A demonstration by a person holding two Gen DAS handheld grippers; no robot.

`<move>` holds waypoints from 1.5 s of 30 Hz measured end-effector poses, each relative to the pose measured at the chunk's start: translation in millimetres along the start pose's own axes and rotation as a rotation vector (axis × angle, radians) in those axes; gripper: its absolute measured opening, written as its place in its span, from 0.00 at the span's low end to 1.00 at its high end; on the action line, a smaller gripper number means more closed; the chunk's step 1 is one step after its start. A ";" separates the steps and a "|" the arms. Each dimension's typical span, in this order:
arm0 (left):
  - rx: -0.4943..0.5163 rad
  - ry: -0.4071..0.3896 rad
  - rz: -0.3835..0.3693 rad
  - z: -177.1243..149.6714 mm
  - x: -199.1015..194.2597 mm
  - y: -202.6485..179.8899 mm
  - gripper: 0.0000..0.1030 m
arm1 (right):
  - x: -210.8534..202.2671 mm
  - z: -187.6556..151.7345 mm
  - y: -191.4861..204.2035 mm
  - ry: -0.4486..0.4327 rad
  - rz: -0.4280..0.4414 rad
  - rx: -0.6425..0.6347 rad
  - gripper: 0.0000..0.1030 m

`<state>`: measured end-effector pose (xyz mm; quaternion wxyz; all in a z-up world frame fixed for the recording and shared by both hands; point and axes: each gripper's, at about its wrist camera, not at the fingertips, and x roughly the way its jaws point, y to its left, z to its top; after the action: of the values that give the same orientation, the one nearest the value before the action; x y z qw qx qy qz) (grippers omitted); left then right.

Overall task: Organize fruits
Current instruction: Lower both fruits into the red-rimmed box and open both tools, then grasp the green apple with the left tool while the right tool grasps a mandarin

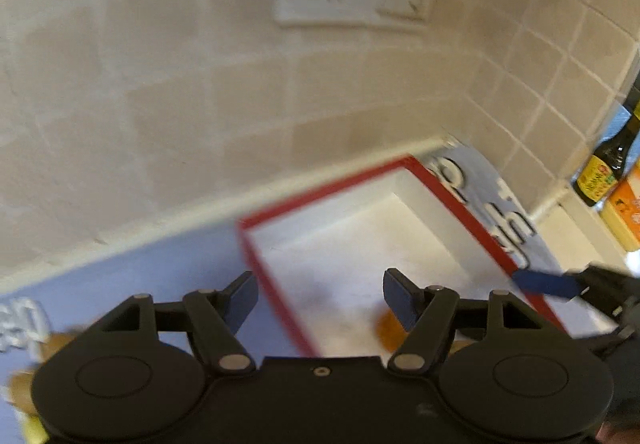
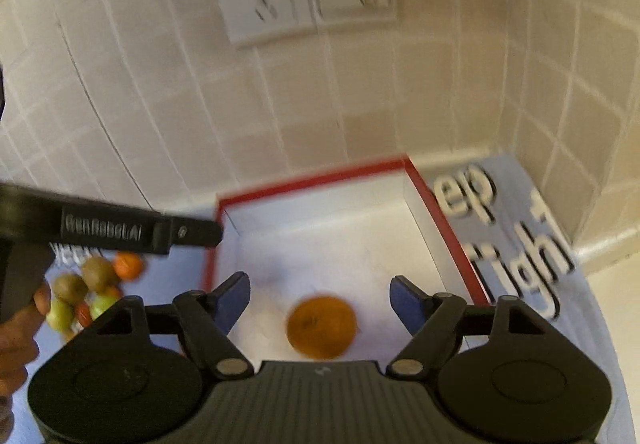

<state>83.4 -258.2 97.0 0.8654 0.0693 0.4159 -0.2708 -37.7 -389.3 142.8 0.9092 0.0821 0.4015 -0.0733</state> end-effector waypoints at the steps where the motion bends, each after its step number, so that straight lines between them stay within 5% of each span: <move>1: 0.000 -0.009 0.016 -0.5 -7.2 6.6 0.79 | -0.8 5.6 5.9 -0.012 0.009 -0.004 0.77; 12: -0.106 -0.057 0.187 -29.9 -86.1 121.9 0.79 | -2.9 15.7 122.6 -0.020 0.154 -0.147 0.79; 24: -0.210 0.019 0.278 -103.8 -95.7 210.8 0.79 | 33.3 -43.2 219.5 0.123 0.283 -0.226 0.79; 35: -0.226 0.060 0.232 -161.3 -64.1 225.7 0.79 | 68.6 -110.8 241.1 0.234 0.289 -0.252 0.79; 45: -0.251 0.117 0.198 -169.5 -35.5 230.5 0.79 | 84.0 -122.9 248.9 0.283 0.271 -0.304 0.71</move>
<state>71.1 9.3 -9.7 0.8640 0.0169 0.4874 -0.1256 -20.3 -126.5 21.3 0.8474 0.0068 0.5165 0.1228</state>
